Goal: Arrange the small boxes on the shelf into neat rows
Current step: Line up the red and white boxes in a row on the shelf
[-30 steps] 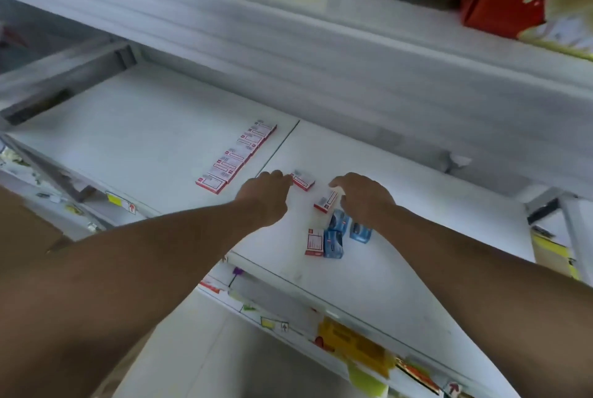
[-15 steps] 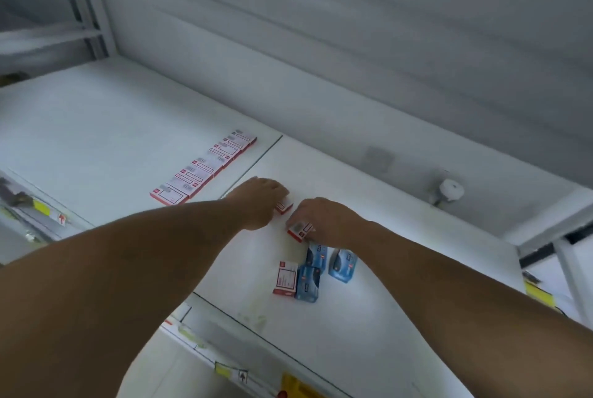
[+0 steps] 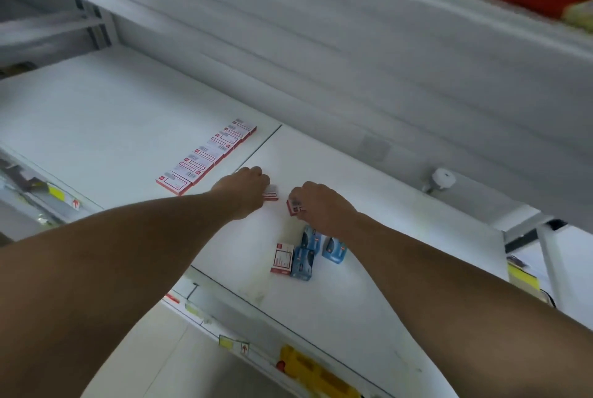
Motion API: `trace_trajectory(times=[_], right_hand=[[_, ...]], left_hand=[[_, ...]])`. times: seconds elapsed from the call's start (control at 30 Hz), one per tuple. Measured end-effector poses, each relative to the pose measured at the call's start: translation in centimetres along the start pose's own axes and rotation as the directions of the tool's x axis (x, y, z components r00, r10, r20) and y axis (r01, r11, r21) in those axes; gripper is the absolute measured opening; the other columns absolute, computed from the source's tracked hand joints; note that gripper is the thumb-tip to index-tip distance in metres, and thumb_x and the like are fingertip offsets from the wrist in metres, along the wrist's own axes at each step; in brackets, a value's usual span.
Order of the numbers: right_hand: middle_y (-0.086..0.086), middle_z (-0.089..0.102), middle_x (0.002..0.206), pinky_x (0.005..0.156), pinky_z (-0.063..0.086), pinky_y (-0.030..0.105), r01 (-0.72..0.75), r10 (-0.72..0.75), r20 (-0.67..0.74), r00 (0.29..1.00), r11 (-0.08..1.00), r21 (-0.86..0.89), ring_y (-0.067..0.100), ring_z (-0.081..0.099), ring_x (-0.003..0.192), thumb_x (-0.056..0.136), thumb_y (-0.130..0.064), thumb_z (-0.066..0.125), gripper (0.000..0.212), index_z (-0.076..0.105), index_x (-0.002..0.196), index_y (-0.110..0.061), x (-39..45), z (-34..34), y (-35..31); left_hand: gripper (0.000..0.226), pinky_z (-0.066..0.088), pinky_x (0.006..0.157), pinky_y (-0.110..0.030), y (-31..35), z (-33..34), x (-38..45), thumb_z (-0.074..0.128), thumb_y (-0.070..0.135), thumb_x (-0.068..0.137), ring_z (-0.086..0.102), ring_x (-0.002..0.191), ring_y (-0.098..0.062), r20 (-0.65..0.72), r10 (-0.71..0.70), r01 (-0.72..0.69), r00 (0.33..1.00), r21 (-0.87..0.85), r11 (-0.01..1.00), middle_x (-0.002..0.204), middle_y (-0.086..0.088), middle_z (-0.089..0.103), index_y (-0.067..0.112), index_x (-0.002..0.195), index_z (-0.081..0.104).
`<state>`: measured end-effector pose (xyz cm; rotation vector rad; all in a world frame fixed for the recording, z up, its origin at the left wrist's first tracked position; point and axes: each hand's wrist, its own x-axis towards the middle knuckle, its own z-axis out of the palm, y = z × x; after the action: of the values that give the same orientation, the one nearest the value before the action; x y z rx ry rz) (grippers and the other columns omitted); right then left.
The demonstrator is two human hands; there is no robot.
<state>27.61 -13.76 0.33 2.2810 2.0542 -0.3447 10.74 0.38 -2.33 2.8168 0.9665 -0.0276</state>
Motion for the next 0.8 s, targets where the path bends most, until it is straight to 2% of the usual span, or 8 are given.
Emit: trace_trajectory(times=[0.13, 0.3, 0.5, 0.63, 0.7, 0.8], right_hand=[[0.008, 0.055, 0.123, 0.092, 0.051, 0.043, -0.052, 0.053, -0.014, 0.999, 0.998, 0.027, 0.028, 0.057, 0.11, 0.098, -0.025, 0.066, 0.04, 0.057, 0.136, -0.02, -1.9, -1.0, -1.0], [0.003, 0.058, 0.12, 0.091, 0.055, 0.044, -0.087, 0.091, -0.035, 0.995, 0.991, 0.102, 0.026, 0.062, 0.107, 0.098, -0.028, 0.065, 0.036, 0.058, 0.133, -0.025, -4.9, -3.2, -2.4], [0.001, 0.058, 0.131, 0.095, 0.049, 0.039, -0.075, 0.074, 0.013, 0.997, 0.971, 0.227, 0.025, 0.059, 0.118, 0.102, -0.031, 0.062, 0.043, 0.052, 0.144, -0.027, -8.4, -6.1, -4.8], [0.002, 0.061, 0.133, 0.083, 0.04, 0.029, -0.041, 0.042, 0.004, 0.999, 0.95, 0.308, 0.019, 0.06, 0.109, 0.104, -0.026, 0.061, 0.046, 0.049, 0.149, -0.023, -10.0, -8.0, -5.9], [-0.001, 0.06, 0.126, 0.08, 0.045, 0.031, -0.002, 0.009, -0.023, 1.0, 0.954, 0.3, 0.015, 0.058, 0.097, 0.103, -0.028, 0.062, 0.044, 0.052, 0.145, -0.024, -10.5, -8.9, -6.6], [0.002, 0.06, 0.122, 0.087, 0.052, 0.037, 0.044, -0.03, -0.075, 0.997, 0.981, 0.189, 0.023, 0.062, 0.108, 0.099, -0.034, 0.066, 0.041, 0.058, 0.139, -0.027, -11.1, -9.8, -7.9]], left_hand=[[0.032, 0.048, 0.073, -0.034, 0.2, -1.7, -2.0, 0.056, 0.029, 0.103, 0.057, 0.104, -0.019, 0.006, -0.021, 0.021, 1.0, -0.011, 1.0, 0.116, -0.001, 0.057, 0.02, 0.134, 0.061], [0.037, 0.054, 0.083, -0.041, 1.6, -5.3, -5.5, 0.056, 0.029, 0.103, 0.057, 0.111, -0.025, 0.002, -0.029, 0.029, 1.0, -0.009, 1.0, 0.122, -0.006, 0.057, 0.017, 0.138, 0.059], [0.037, 0.054, 0.089, -0.045, 2.8, -10.4, -10.5, 0.061, 0.031, 0.098, 0.056, 0.118, -0.03, -0.003, -0.026, 0.026, 1.0, -0.036, 0.999, 0.122, -0.006, 0.058, 0.018, 0.133, 0.063], [0.031, 0.056, 0.089, -0.046, 3.3, -13.0, -13.7, 0.061, 0.032, 0.097, 0.058, 0.113, -0.031, -0.055, -0.095, 0.091, 0.994, -0.075, 0.993, 0.118, -0.006, 0.06, 0.021, 0.126, 0.066], [0.031, 0.055, 0.088, -0.042, 3.5, -13.3, -15.6, 0.063, 0.032, 0.097, 0.059, 0.112, -0.03, -0.059, -0.113, 0.108, 0.992, -0.073, 0.991, 0.118, -0.006, 0.061, 0.022, 0.125, 0.068], [0.028, 0.055, 0.081, -0.039, 3.4, -13.4, -18.4, 0.065, 0.034, 0.096, 0.061, 0.11, -0.029, -0.066, -0.153, 0.148, 0.986, -0.072, 0.986, 0.115, -0.005, 0.062, 0.023, 0.121, 0.07]])
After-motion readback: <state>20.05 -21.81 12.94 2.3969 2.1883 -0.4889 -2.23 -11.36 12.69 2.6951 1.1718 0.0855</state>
